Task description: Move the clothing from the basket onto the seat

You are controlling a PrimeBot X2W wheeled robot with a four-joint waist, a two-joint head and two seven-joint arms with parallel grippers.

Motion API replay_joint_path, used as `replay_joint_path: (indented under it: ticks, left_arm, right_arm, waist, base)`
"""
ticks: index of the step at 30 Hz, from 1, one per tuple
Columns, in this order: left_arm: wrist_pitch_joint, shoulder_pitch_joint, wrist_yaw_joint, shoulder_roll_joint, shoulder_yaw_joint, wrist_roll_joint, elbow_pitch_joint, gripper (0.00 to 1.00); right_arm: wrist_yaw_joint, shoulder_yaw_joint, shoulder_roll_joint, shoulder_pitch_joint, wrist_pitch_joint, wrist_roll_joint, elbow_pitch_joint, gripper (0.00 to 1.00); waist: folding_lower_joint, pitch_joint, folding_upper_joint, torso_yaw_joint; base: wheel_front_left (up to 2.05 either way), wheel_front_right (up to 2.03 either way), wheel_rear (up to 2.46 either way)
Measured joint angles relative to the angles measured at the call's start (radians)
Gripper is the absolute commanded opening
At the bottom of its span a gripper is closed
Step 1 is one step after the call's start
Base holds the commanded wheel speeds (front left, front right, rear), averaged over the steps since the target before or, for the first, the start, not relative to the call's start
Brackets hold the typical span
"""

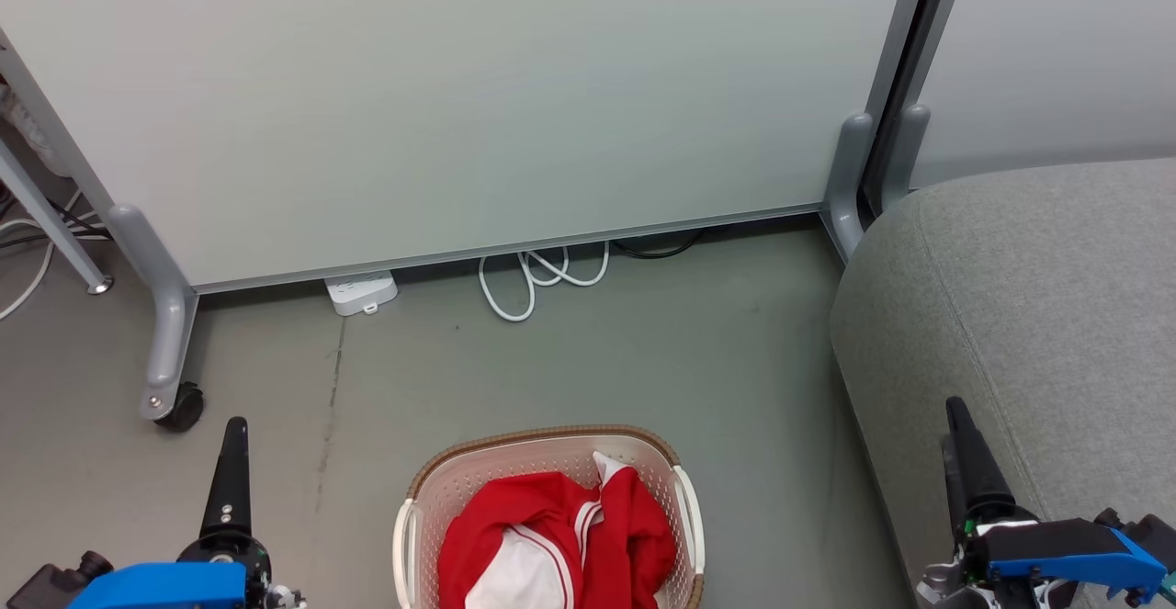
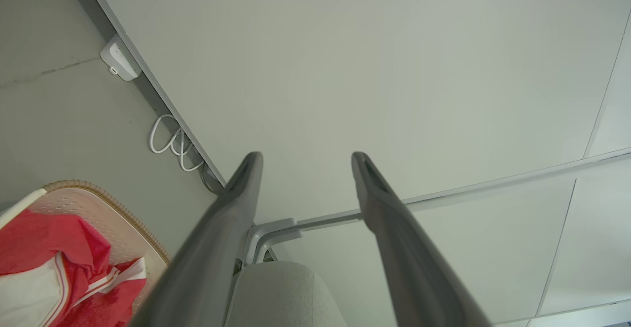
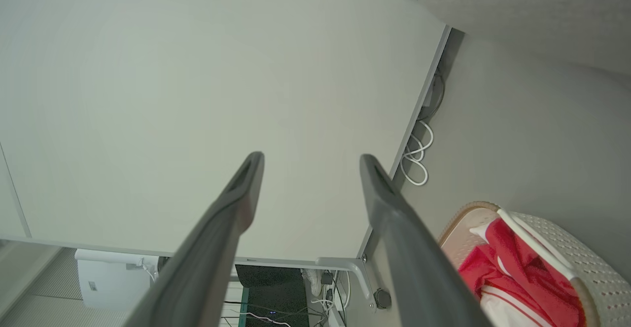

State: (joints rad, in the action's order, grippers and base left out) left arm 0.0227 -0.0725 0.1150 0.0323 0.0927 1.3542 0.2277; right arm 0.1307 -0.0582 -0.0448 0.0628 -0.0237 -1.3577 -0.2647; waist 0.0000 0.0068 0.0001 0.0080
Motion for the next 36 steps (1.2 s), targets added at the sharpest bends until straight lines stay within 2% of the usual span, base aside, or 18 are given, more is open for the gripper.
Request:
replay_joint_path:
  ticks: [19, 36]
  left_arm:
    - [-0.073, -0.009, -0.061, 0.004, -0.092, -0.417, -0.052, 1.00]
    - [-0.128, -0.014, -0.085, 0.013, -0.136, -0.680, -0.041, 1.00]
  right_arm:
    - [0.000, 0.065, 0.000, 0.009, 0.073, 0.351, 0.032, 1.00]
    - [0.000, 0.102, -0.001, 0.015, 0.129, 0.585, 0.023, 1.00]
  waist:
    - [0.0000, 0.006, 0.0000, 0.008]
    - [0.0000, 0.004, 0.0000, 0.015]
  base:
    - [0.00, 0.00, 0.00]
    - [0.00, 0.00, 0.00]
